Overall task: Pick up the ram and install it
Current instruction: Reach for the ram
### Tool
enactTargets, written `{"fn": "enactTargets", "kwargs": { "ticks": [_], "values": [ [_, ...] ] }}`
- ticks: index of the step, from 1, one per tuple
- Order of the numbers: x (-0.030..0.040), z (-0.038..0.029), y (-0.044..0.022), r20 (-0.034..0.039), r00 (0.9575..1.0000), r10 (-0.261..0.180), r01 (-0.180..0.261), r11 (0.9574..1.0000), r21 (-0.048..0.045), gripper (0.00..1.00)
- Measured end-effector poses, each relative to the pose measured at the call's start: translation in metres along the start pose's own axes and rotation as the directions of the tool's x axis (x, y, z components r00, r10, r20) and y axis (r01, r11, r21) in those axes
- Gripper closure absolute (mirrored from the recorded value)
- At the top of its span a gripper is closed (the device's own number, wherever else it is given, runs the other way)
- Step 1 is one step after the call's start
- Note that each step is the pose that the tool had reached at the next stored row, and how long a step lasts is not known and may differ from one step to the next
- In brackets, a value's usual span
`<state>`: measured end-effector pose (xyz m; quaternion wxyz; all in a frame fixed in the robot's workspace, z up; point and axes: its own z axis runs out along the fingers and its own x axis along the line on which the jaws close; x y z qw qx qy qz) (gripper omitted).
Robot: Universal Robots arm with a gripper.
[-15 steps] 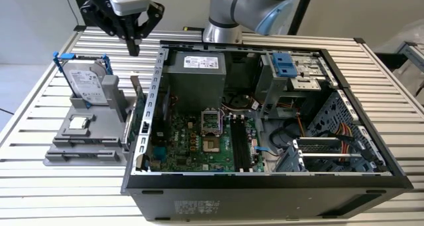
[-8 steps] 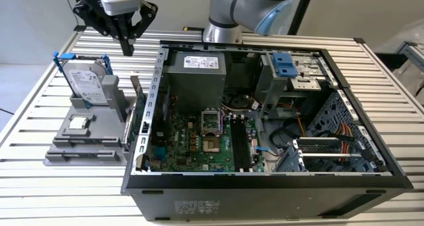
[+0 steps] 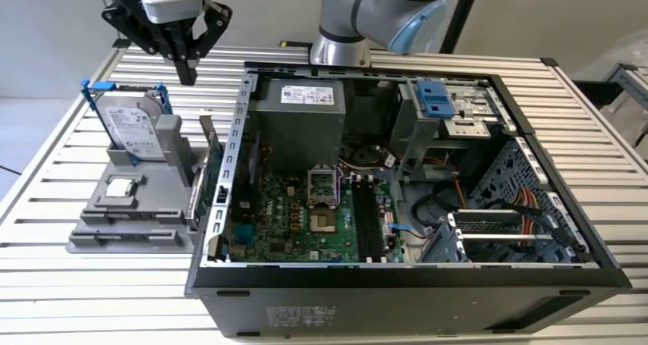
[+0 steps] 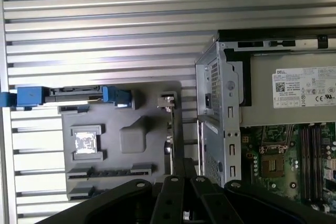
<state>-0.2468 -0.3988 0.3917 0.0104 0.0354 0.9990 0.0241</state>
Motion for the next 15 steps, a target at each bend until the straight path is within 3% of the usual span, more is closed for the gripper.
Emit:
{"fn": "enactTargets", "kwargs": {
  "ticks": [15],
  "values": [
    [0.0183, -0.0003, -0.0013, -0.0001, 1.0, 0.0, 0.0, 1.0, 0.0001, 1.0]
  ]
}}
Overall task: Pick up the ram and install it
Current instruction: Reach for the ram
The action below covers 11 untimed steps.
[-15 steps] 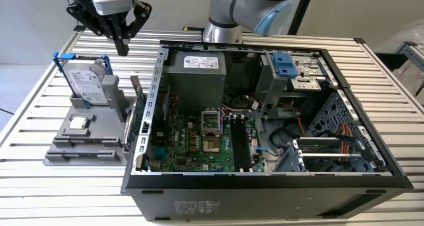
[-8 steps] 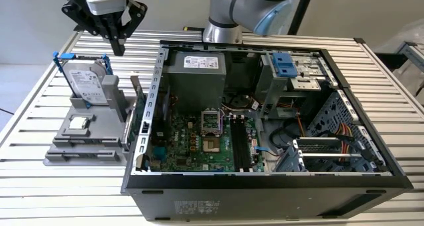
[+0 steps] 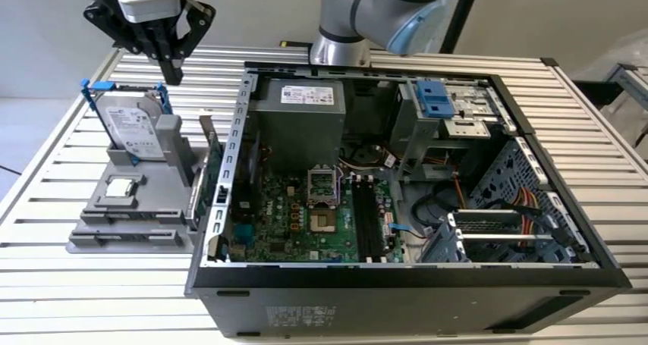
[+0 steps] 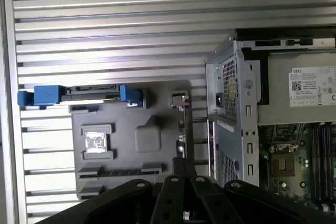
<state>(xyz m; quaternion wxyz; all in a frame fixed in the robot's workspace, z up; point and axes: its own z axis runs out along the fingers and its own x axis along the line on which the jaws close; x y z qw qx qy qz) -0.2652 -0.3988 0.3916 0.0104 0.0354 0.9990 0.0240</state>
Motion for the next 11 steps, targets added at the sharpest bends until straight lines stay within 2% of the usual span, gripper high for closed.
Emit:
{"fn": "enactTargets", "kwargs": {
  "ticks": [11],
  "values": [
    [0.0117, -0.0002, -0.0008, 0.0, 1.0, 0.0, 0.0, 1.0, 0.0, 1.0]
  ]
}}
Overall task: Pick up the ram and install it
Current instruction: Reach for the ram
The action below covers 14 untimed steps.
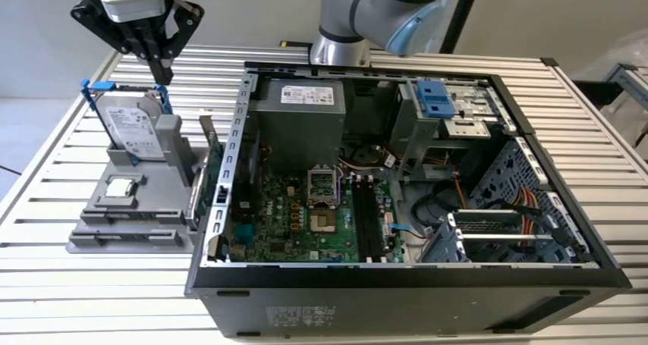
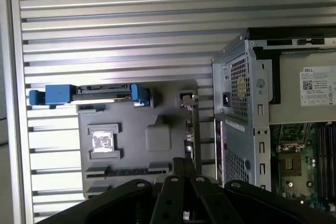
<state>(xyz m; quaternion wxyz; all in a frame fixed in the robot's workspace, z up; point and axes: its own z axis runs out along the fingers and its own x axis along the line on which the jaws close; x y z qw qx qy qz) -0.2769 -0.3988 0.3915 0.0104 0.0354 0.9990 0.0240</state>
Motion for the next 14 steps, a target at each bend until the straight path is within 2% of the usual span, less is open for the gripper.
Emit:
{"fn": "enactTargets", "kwargs": {
  "ticks": [14],
  "values": [
    [0.0226, -0.0001, -0.0016, 0.0, 1.0, 0.0, 0.0, 1.0, 0.0, 1.0]
  ]
}}
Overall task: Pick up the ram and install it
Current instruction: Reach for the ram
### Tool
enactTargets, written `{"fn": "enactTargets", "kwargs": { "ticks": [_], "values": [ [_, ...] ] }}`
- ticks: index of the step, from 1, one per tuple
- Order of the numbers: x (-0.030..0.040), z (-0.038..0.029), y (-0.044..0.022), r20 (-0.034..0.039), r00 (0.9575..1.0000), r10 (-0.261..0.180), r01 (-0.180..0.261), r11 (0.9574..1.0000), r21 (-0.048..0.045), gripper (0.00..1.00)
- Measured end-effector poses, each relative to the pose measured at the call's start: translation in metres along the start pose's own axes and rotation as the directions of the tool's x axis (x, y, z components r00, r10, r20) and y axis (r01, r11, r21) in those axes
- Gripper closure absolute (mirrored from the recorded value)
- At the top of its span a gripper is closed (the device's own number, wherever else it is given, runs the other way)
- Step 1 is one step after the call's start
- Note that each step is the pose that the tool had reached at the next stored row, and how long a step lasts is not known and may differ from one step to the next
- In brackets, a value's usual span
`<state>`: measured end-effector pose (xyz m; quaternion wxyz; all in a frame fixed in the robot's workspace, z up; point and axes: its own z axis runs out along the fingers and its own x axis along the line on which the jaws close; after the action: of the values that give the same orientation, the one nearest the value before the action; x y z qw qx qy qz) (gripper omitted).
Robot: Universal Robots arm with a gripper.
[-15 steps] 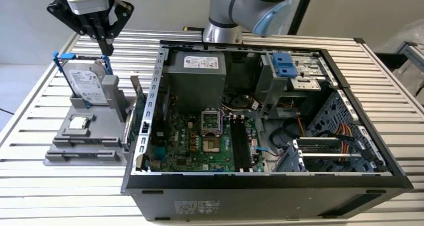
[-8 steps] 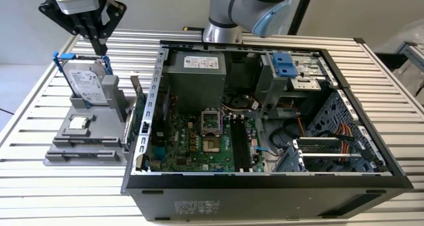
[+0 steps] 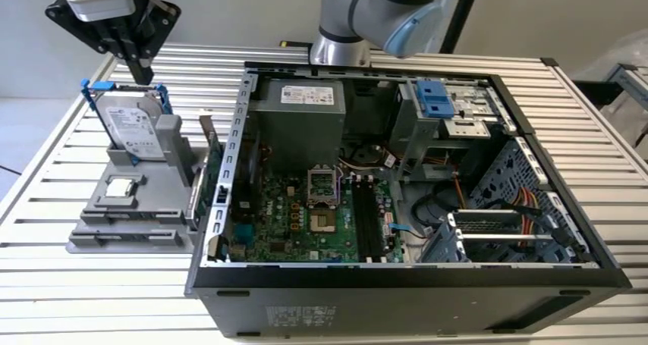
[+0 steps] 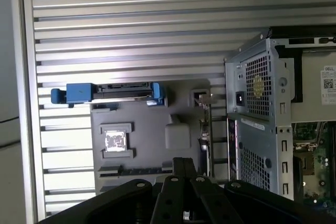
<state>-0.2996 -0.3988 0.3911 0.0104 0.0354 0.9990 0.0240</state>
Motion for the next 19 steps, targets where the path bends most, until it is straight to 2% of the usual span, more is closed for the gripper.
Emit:
{"fn": "enactTargets", "kwargs": {
  "ticks": [9, 10, 12, 19],
  "values": [
    [0.0177, -0.0003, -0.0012, -0.0002, 1.0, 0.0, 0.0, 1.0, 0.0, 1.0],
    [0.0223, -0.0004, -0.0016, -0.0003, 1.0, -0.001, 0.001, 1.0, 0.0, 1.0],
    [0.0265, -0.0005, -0.0019, -0.0004, 1.0, -0.004, 0.004, 1.0, 0.0, 1.0],
    [0.0396, -0.0006, -0.0028, -0.0009, 0.9999, -0.013, 0.013, 0.9999, -0.0002, 1.0]
  ]
}}
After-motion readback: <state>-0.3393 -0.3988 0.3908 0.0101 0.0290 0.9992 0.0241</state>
